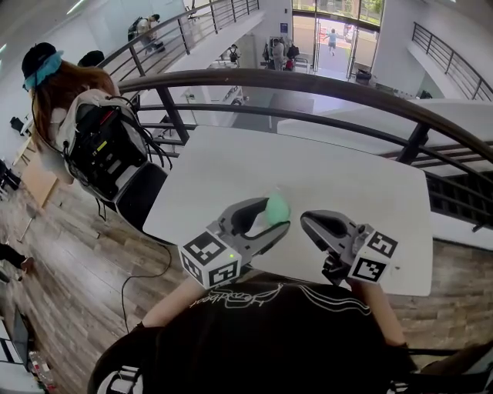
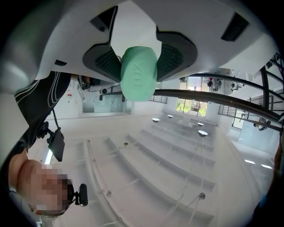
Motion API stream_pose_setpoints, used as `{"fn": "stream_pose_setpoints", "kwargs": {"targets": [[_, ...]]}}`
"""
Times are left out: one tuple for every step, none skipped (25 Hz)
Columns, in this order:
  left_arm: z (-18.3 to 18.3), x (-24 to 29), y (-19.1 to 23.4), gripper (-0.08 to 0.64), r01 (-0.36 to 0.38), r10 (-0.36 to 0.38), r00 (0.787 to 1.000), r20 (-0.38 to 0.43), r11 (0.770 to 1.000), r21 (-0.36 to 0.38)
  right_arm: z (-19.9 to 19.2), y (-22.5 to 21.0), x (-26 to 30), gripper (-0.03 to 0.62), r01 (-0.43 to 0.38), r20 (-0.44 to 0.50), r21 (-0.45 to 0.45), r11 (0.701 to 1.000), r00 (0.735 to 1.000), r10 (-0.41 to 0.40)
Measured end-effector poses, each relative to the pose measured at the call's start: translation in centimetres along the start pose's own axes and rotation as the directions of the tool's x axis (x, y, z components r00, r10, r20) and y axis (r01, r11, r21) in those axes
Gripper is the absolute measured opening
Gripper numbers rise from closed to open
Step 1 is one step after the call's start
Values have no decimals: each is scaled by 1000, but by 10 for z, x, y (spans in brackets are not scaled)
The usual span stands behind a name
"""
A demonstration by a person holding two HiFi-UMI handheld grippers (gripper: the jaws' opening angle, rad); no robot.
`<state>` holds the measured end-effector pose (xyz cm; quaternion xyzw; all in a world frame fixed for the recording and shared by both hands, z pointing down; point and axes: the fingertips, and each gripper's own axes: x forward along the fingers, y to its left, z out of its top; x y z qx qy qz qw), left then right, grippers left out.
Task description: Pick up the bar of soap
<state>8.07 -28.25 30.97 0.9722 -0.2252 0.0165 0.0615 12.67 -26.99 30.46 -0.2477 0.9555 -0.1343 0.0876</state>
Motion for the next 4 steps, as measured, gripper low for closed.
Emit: {"fn": "stream_pose_setpoints", "kwargs": {"targets": [[-2,-2,-1,261,0,0,1000,-1,1000,-2,-3,2,0,18,-1,-1,2,1000,1000,1],[-4,-4,-2,261,0,0,1000,-1,1000,-4,-6,4,1,17,-2,-2,3,1000,1000,2],[-6,-5,-3,261,0,0,1000,-1,1000,-6,-9,7,1,17,-3,-3,5,1000,1000,3],[-8,-7,-4,261,-1,1,1000,0,1000,-8,-12,9,2,18,-4,-4,6,1000,1000,4]]}}
